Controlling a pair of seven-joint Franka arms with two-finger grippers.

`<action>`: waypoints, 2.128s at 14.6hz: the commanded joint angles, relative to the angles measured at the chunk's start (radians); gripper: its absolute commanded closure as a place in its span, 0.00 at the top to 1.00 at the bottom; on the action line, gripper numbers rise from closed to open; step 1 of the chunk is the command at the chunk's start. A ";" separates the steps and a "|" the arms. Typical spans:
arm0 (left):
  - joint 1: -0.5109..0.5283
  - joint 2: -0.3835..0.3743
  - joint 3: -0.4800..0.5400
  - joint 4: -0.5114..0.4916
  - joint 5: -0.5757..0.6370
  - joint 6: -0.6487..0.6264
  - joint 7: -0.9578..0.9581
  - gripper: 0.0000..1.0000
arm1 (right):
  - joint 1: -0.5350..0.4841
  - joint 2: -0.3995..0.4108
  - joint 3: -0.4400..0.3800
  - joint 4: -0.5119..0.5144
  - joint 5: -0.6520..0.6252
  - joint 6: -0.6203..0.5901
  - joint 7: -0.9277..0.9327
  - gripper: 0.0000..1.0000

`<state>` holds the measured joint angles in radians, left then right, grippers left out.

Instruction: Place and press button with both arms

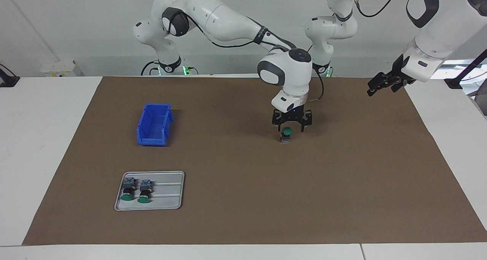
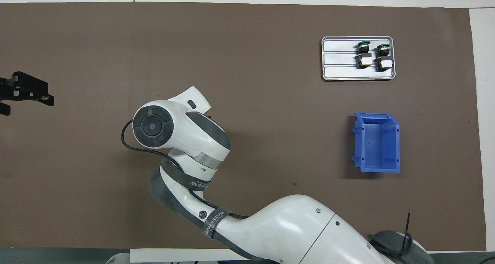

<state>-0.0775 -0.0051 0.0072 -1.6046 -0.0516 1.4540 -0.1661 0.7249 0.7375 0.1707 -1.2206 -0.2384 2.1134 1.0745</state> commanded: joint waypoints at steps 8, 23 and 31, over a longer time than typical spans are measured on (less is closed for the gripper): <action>-0.005 -0.015 -0.009 0.000 0.091 -0.012 0.008 1.00 | -0.013 0.008 0.006 -0.145 -0.036 0.155 -0.002 0.84; 0.022 -0.033 -0.004 -0.035 0.102 0.035 0.056 1.00 | -0.260 -0.384 0.015 -0.507 0.017 0.071 -0.301 0.08; 0.030 -0.032 -0.006 -0.034 0.098 0.046 0.060 1.00 | -0.732 -0.736 0.009 -0.820 0.367 -0.045 -1.083 0.09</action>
<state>-0.0464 -0.0165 0.0043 -1.6171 0.0322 1.4823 -0.1192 0.0597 0.0253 0.1628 -1.9978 0.0989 2.0836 0.0859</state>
